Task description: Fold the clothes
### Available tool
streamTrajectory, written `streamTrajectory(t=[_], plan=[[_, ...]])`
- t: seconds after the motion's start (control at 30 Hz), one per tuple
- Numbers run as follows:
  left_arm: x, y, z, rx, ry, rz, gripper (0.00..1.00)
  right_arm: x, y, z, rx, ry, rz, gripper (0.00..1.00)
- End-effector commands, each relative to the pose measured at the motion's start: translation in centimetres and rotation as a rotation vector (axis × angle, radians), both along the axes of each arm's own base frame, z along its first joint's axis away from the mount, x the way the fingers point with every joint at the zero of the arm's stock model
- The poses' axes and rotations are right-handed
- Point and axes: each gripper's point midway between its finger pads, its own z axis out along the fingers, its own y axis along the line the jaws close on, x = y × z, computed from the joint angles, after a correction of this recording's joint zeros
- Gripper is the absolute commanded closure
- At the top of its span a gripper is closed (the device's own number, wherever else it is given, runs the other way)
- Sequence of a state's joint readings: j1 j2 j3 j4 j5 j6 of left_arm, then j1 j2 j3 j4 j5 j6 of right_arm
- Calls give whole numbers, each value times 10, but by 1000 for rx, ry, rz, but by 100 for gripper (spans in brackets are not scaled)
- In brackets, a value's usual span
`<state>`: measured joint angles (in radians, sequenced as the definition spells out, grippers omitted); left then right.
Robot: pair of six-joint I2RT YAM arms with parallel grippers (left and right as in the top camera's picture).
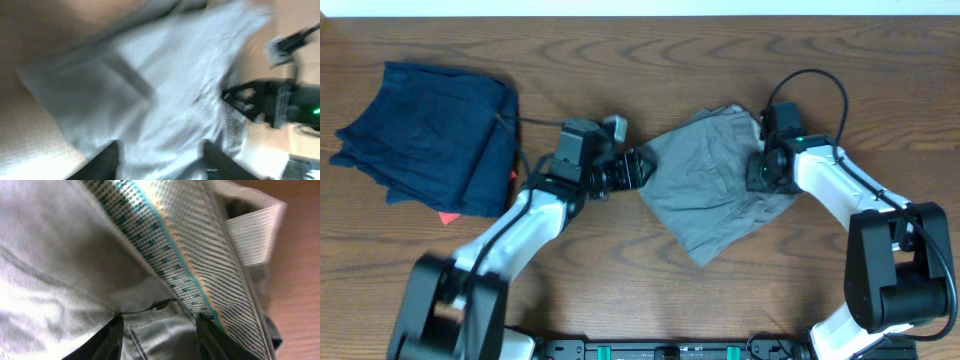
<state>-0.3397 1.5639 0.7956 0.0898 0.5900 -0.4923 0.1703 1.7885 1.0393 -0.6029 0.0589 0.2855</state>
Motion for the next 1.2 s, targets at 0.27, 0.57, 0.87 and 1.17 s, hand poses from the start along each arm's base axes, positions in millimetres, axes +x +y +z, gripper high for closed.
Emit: streamTrajectory(t=[0.27, 0.57, 0.87, 1.17], plan=[[74, 40, 25, 173, -334, 280, 23, 13, 26, -2, 76, -61, 43, 45], [67, 12, -33, 129, -229, 150, 23, 3, 42, -3, 83, -31, 89, 45], [28, 16, -89, 204, 11, 88, 27, -2, 37, -5, 42, -11, 88, 45], [-62, 10, -117, 165, 426, -63, 41, 42, 21, 11, -117, -201, 190, 40]])
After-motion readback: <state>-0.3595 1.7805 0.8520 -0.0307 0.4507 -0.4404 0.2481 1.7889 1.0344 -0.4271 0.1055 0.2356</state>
